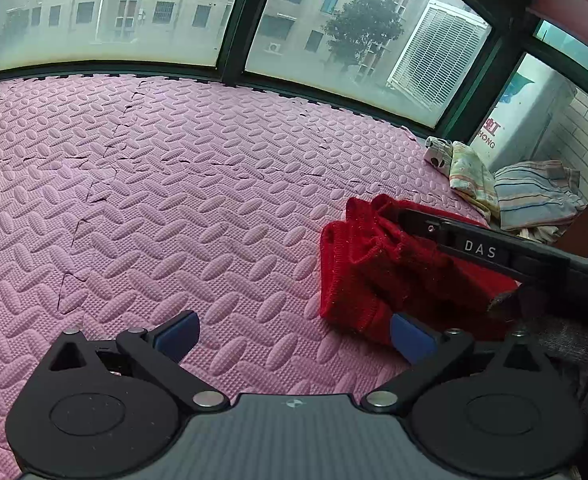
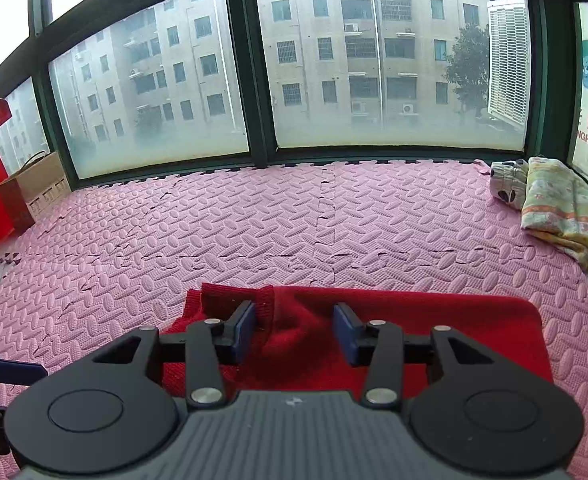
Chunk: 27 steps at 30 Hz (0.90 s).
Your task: Fold clothes
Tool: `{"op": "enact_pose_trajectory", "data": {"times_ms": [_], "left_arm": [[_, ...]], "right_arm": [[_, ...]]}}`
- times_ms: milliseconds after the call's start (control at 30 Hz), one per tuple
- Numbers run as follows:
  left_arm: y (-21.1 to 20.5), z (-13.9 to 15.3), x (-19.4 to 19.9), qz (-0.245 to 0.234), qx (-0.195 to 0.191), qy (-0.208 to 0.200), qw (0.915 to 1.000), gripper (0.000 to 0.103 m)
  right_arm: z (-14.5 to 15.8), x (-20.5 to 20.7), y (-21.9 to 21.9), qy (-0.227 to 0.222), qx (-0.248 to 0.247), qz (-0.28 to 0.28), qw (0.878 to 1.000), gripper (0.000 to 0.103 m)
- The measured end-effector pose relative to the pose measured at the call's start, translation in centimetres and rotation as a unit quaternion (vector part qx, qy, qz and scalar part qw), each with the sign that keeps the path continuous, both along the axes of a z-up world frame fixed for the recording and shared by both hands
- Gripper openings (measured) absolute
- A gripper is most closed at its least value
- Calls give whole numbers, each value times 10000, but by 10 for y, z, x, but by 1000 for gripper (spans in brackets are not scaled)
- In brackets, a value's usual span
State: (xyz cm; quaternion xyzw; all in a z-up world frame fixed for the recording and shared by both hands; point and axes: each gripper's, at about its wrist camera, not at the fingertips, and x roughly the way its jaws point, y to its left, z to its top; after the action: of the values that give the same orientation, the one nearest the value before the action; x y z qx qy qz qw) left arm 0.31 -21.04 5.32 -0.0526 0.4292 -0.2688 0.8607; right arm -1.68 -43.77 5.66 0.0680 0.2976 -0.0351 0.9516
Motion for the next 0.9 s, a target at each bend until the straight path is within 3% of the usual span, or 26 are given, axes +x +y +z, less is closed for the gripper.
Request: {"op": "enact_pose_trajectory", "data": {"times_ms": [100, 200, 400, 567, 900], "left_arm": [[3, -1, -6, 21, 59, 0, 10000, 103], [5, 0, -15, 10, 131, -70, 9999, 103], [10, 0, -36, 11, 297, -217, 9993, 103], [16, -4, -54, 40, 414, -195, 9989, 103], [24, -9, -87, 54, 505, -168, 9986, 103]], "right_arm": [[9, -18, 6, -104, -59, 79, 9999, 56], [11, -36, 11, -136, -28, 130, 9998, 71], [9, -75, 25, -222, -37, 123, 9997, 85], [5, -101, 37, -295, -69, 47, 9995, 103], [-6, -144, 55, -364, -205, -255, 9988, 103]]}}
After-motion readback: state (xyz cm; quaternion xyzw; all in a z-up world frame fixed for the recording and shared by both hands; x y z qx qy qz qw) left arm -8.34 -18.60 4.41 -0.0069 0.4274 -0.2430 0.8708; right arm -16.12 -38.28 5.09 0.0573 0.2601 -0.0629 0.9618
